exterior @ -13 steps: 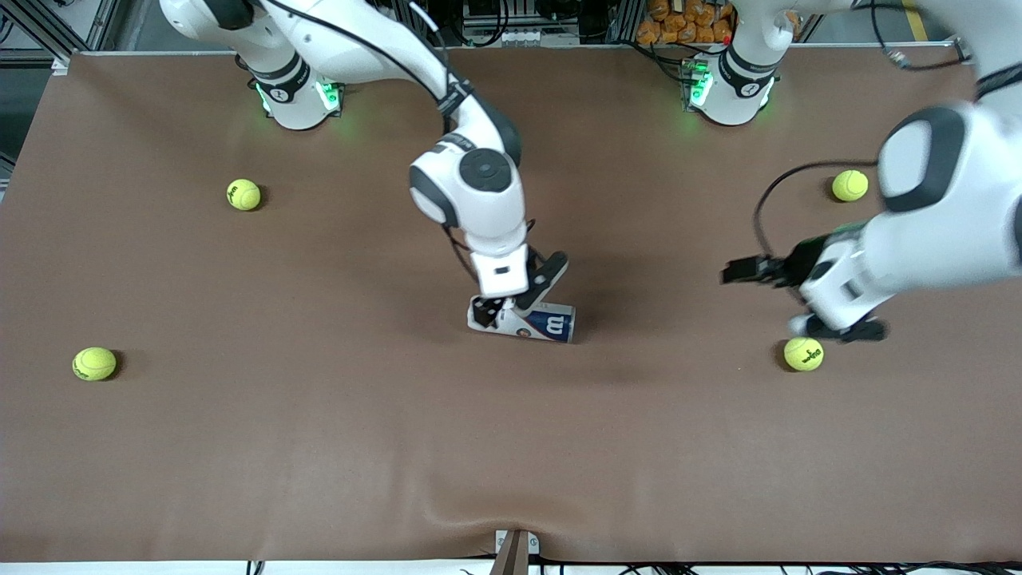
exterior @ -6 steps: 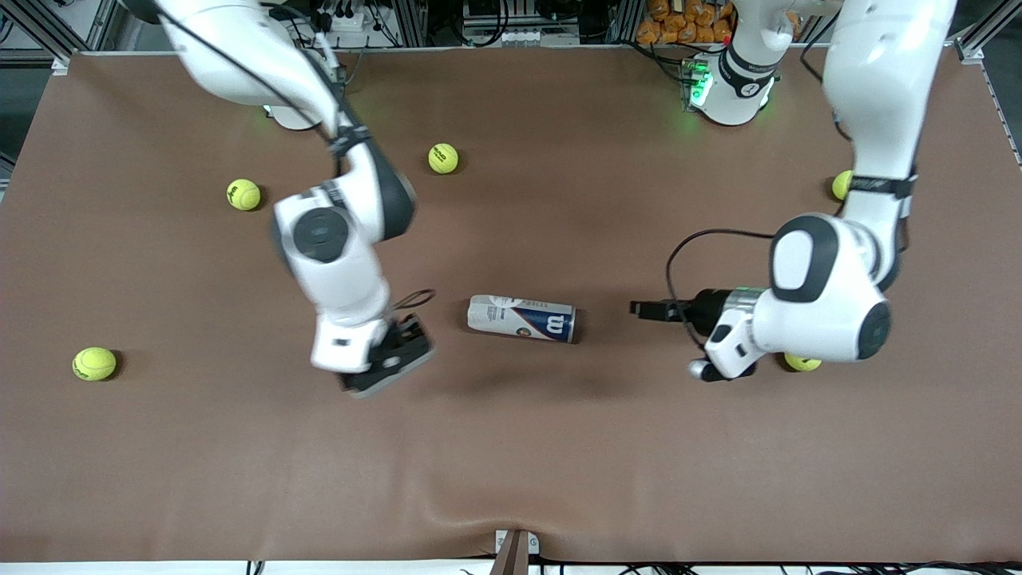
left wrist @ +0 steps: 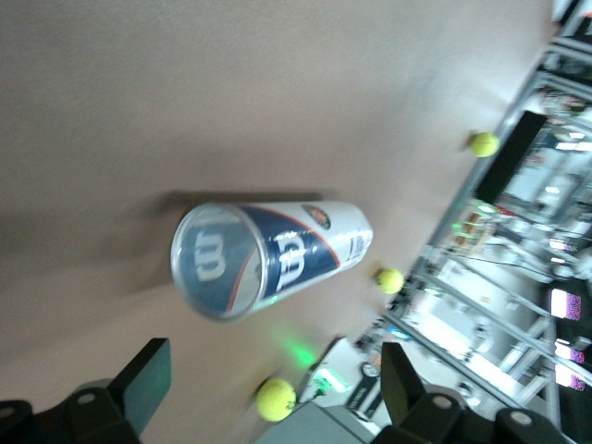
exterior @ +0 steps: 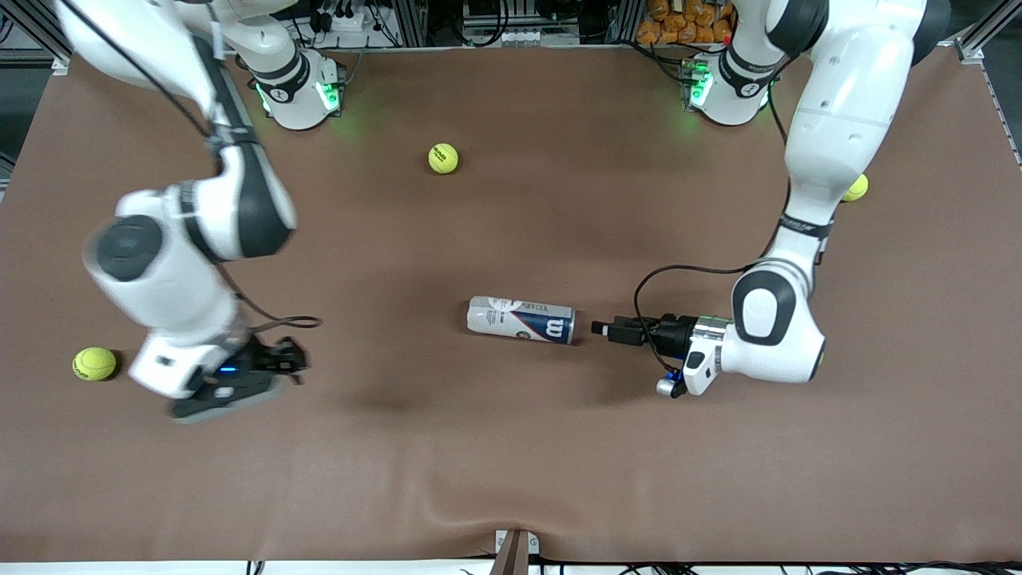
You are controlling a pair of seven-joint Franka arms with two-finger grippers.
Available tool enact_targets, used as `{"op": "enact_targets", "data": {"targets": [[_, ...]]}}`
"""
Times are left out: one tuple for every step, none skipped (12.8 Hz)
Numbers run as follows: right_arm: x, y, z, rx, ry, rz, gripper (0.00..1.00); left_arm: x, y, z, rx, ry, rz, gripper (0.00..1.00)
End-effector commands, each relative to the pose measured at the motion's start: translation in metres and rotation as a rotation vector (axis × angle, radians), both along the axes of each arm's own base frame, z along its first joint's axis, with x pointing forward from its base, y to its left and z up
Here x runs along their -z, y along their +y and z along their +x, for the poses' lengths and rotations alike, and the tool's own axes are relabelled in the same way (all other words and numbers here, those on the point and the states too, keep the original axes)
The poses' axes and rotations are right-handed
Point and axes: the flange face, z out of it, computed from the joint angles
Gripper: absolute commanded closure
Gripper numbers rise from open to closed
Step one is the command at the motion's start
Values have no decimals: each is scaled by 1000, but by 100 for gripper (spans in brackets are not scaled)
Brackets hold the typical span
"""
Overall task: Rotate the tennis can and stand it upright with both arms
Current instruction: 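Withdraw the right gripper while the left gripper reaches the can's end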
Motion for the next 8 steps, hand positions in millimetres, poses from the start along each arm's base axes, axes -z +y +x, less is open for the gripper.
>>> {"op": "enact_targets", "data": {"targets": [[-41,-57,-27,90,83,17,0,28,-2,1,-28,-28,-82,7],[-56,-77,-39,123,126,13,0,37,-2,0,-44,-15,-94,10],[-69,-97,-49,157,158,14,0,45,-3,-2,-55,-10,-110,15],[-82,-113,-58,185,176,16,0,52,-3,-3,-70,-18,-136,18],[-97,-126,-69,211,197,29,0,60,-8,-5,-82,-29,-167,19],[-113,-137,-82,234,218,49,0,62,-11,-6,-93,-34,-183,22],[-127,-146,-93,252,231,58,0,66,-13,-7,-103,-23,-192,23],[-137,-154,-102,272,239,62,0,68,-13,-7,-109,-21,-196,25]]}}
